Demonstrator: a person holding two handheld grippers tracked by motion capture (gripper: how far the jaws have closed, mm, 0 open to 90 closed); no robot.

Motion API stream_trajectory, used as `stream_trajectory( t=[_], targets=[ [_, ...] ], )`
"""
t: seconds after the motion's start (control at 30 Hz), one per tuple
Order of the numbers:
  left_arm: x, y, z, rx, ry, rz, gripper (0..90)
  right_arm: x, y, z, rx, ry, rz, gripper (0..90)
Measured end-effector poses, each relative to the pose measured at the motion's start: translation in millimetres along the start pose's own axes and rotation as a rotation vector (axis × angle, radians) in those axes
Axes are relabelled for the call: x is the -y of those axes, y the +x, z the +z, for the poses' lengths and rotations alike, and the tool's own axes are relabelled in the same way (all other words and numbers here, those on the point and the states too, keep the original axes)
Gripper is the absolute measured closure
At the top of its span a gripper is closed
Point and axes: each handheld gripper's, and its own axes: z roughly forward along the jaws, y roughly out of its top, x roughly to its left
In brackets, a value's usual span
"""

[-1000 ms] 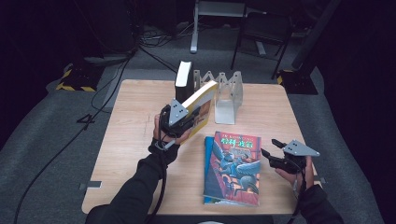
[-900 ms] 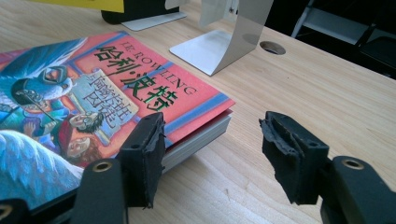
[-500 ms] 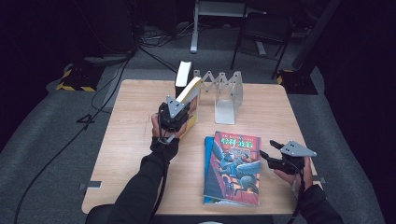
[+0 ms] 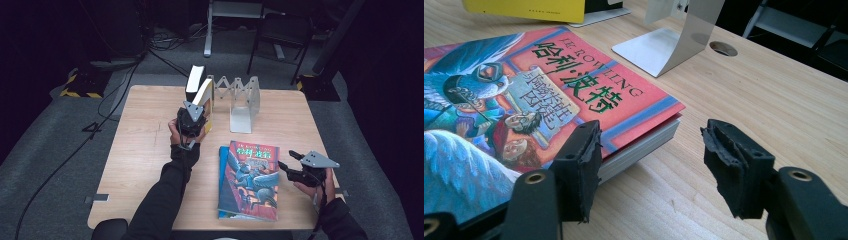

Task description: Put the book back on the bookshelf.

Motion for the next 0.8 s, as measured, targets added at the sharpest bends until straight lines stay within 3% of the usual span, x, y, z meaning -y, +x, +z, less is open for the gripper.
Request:
stream_trajectory(
  t=[0.2, 0.5, 0.8],
  targets=[
    [-1.4, -8.3, 9.3, -0.04, -0.013, 0.001, 74.1, 0.1, -0.3, 0.2, -0.001, 0.003, 0.0, 40.3],
    [5.1, -16.4, 15.6, -0.061, -0.038, 0.0, 73.7, 0.2, 0.6, 1.2, -0.009, 0.007, -0.003, 40.1],
    [16.0, -14.4, 11.4, -0.064, -0.068, 0.006, 71.9, 0.0, 1.5, 1.8, -0.014, 0.012, -0.006, 39.5]
  ],
)
